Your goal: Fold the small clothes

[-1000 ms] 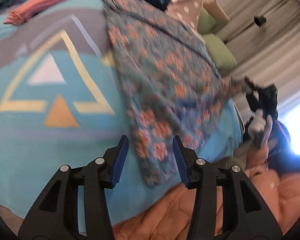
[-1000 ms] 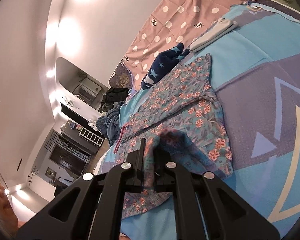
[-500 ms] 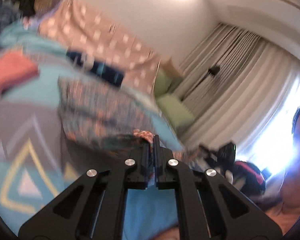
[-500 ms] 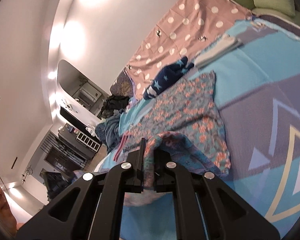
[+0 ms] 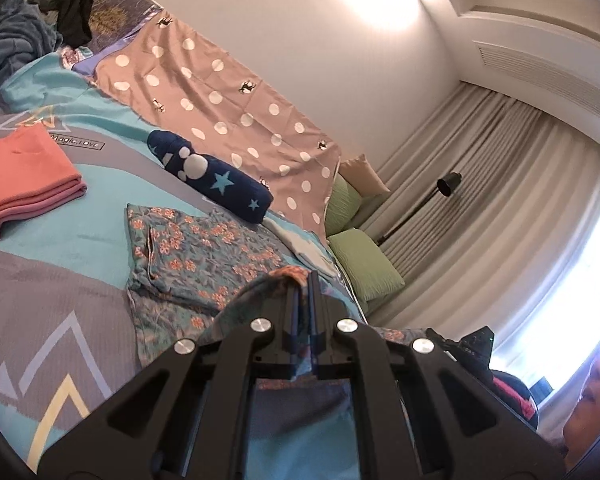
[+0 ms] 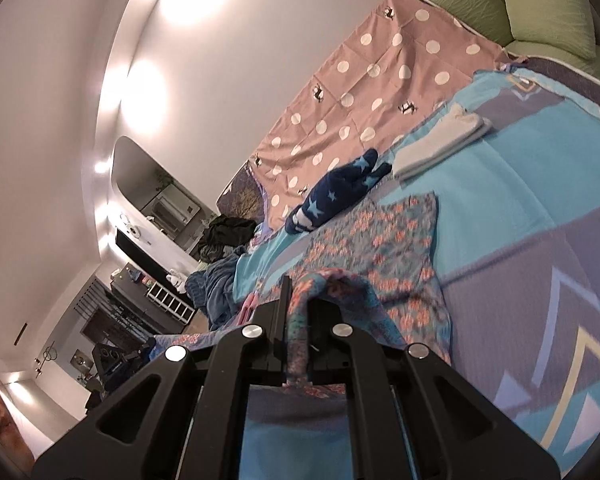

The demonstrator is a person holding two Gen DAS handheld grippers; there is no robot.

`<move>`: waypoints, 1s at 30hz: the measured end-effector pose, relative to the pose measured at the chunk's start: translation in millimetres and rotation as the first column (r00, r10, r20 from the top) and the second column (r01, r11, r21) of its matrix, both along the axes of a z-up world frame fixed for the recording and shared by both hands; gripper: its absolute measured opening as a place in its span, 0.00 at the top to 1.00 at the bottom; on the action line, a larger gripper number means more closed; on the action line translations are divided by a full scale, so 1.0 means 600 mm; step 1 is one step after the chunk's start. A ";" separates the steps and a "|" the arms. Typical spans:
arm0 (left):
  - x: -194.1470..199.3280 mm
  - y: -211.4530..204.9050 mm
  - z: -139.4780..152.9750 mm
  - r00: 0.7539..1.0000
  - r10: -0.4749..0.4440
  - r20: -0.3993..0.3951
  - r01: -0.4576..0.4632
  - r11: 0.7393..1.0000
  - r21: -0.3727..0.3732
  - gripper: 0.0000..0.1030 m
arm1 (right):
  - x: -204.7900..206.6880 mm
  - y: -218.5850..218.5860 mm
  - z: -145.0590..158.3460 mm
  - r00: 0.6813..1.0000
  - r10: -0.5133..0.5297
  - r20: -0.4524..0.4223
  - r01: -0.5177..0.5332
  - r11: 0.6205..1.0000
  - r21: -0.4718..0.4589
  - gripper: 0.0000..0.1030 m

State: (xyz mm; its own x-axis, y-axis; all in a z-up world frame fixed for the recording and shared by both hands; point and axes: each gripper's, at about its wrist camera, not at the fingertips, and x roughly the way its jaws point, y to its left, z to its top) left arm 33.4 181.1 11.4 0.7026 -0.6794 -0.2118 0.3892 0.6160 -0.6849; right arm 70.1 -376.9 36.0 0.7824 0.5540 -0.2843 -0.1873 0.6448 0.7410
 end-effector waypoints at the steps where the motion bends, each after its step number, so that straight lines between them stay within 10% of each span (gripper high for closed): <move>1: 0.011 0.000 0.002 1.000 0.002 -0.002 -0.002 1.000 -0.001 0.96 | 0.008 0.000 0.004 1.000 -0.004 0.001 0.004 1.000 -0.004 0.94; 16: 0.198 -0.022 0.010 0.997 0.031 -0.074 -0.029 0.999 0.028 0.96 | 0.222 -0.001 0.029 0.999 -0.034 -0.026 0.032 0.997 -0.071 0.94; 30: 0.413 -0.047 -0.107 0.965 0.116 -0.233 -0.088 0.988 0.126 0.96 | 0.431 -0.004 -0.116 0.975 -0.077 -0.207 0.055 0.992 -0.109 0.94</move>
